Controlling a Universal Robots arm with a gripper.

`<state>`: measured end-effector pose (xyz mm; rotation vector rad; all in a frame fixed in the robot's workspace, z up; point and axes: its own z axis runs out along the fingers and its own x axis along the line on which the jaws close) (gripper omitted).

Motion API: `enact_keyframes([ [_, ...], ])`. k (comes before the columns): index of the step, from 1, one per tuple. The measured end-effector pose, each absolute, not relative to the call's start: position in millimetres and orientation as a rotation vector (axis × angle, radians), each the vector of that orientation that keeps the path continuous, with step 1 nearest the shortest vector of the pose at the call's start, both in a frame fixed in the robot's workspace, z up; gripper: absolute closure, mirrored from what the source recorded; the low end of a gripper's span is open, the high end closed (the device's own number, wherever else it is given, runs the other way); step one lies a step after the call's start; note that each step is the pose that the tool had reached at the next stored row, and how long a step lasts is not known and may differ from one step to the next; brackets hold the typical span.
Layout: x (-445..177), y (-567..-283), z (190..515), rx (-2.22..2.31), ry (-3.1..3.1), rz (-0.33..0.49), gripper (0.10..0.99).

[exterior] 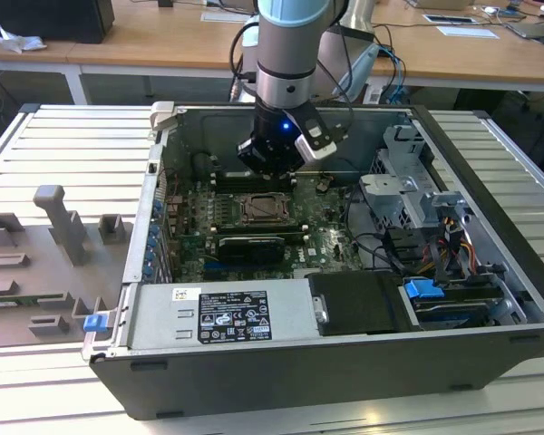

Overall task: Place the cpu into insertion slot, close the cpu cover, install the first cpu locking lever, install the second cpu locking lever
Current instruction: 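Install the second cpu locking lever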

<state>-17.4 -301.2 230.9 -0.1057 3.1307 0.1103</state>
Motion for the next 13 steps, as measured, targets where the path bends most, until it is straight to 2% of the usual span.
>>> enact_keyframes([
  [13, -17.4, -314.0, 235.2, -0.103, 3.131, 0.11, 0.98],
])
